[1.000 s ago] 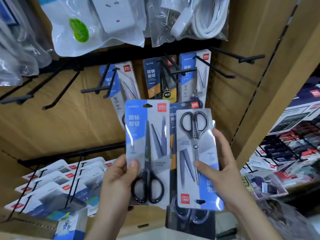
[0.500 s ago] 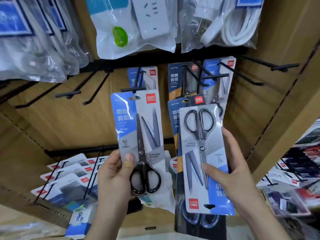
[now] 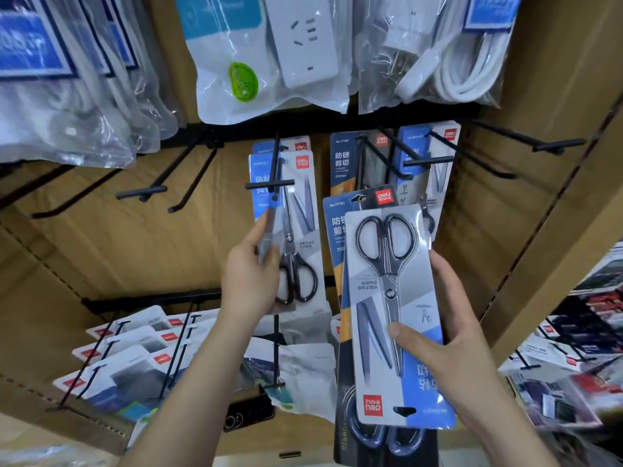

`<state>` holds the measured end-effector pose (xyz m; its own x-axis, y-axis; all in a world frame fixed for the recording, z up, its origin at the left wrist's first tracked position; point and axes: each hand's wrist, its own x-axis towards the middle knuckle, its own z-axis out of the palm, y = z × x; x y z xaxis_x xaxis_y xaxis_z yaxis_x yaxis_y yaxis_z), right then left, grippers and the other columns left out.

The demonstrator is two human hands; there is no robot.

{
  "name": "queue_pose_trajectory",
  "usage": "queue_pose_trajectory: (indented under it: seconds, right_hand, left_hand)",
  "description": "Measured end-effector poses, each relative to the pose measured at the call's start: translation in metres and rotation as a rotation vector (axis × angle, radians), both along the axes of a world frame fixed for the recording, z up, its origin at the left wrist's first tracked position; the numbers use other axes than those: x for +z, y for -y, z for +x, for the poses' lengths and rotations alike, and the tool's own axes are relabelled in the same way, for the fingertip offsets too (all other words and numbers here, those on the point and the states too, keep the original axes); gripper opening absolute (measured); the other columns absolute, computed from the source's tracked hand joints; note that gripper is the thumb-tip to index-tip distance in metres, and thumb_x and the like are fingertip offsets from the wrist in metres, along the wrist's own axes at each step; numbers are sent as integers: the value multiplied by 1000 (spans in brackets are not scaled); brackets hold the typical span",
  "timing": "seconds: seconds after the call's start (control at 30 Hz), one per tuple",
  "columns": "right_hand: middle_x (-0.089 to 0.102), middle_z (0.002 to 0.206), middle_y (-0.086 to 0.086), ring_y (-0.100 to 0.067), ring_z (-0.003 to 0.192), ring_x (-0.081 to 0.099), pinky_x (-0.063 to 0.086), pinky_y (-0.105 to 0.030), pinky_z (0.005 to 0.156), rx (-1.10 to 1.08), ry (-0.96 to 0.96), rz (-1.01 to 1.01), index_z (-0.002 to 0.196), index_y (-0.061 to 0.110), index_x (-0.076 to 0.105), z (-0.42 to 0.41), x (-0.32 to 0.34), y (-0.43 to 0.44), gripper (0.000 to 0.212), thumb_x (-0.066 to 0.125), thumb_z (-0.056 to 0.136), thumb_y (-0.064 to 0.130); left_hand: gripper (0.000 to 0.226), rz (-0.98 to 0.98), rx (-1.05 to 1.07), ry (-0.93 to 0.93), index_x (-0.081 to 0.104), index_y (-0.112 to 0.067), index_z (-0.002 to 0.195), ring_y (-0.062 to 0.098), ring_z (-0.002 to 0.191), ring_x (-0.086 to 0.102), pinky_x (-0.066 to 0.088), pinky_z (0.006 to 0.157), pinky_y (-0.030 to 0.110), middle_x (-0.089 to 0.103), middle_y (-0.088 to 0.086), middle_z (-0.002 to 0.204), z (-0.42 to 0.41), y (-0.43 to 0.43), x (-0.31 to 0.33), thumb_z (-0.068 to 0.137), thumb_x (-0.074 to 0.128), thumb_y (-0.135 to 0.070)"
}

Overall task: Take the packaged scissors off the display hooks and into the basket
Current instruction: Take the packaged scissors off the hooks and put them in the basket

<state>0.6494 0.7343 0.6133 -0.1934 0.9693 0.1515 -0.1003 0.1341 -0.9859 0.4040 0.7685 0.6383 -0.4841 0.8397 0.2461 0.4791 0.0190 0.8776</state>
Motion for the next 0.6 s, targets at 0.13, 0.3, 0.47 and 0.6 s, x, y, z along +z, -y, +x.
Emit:
queue_pose_trajectory:
  seconds: [0.13, 0.3, 0.47, 0.6]
  right_hand:
    - [64, 129, 17, -8, 114, 65, 56, -27, 84, 4, 6, 2, 143, 47, 39, 0, -1, 0, 87, 73, 81, -4]
    - [67, 123, 20, -3, 108, 66, 55, -16, 77, -21, -26, -16, 142, 42, 41, -1, 0, 1, 86, 72, 80, -8]
    - [74, 111, 9, -16, 101, 72, 60, -33, 75, -37, -72, -89, 140, 38, 43, -2, -2, -1, 81, 72, 79, -6]
    - [74, 108, 8, -15, 99, 72, 60, -33, 78, -120, -100, -84, 133, 32, 50, -6, -4, -3, 69, 72, 79, -5]
  left_hand:
    - [72, -98, -23, -89, 32, -40, 151, 25, 90, 64, 57, 86, 42, 65, 0, 110, -10, -43, 1, 95, 45, 5]
    - [63, -214, -65, -108, 36, -29, 151, 25, 97, 59, 51, 92, 48, 60, 4, 126, -14, -55, 7, 95, 46, -1]
    - [24, -69, -243, 30, 58, -40, 119, -2, 101, 59, 47, 85, 24, 63, -20, 115, 37, 17, 18, 99, 54, -27]
    - [63, -155, -538, 170, 41, -53, 137, -17, 122, 46, 43, 93, 7, 44, -36, 134, 82, 64, -12, 79, 62, -64]
